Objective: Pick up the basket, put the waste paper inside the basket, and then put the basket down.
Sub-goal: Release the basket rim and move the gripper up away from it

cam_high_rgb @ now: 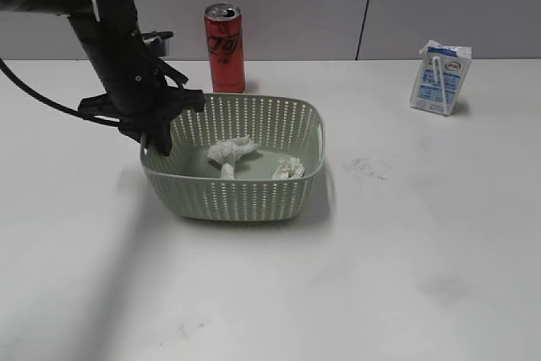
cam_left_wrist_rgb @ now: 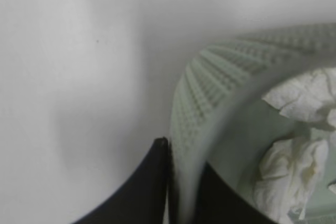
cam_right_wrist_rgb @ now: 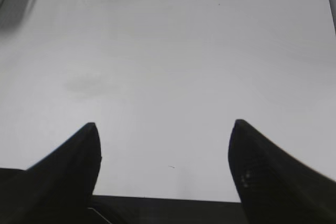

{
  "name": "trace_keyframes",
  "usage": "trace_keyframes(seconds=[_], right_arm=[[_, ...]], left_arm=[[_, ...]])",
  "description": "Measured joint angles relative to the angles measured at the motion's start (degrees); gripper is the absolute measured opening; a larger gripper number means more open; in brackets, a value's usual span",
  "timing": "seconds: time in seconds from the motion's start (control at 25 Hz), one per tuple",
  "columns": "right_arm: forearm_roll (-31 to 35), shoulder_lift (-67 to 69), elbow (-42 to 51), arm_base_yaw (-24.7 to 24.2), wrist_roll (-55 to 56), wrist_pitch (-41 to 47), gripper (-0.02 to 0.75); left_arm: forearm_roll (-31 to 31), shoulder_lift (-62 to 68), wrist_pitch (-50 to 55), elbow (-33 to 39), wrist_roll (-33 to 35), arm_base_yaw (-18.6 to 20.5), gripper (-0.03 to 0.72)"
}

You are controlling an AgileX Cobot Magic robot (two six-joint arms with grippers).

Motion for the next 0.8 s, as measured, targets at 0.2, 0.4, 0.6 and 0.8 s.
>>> trace_keyframes(seconds=[0.2, 0.4, 0.6, 0.8], right_arm=[[-0.2, -11.6, 5.6, 0.0, 1.0, -0.4, 0.570], [-0.6, -18.7, 5.9, 0.0, 1.8, -1.2, 0.570], [-0.8, -20.6, 5.9, 0.0, 2.1, -1.2, 0.570], [-0.8, -20.6, 5.9, 0.0, 2.3, -1.3, 0.570]], left_arm=[[0.0, -0.6, 0.9, -0.1, 0.0, 0.0, 0.364], [0.3, -5.4, 1.2, -0.1, 0.0, 0.0, 0.656], [0.3, -14.5, 2.3, -0.1, 4.7, 2.1, 0.690], [1.1, -26.4, 5.9, -0.1, 11.2, 6.4, 0.689]])
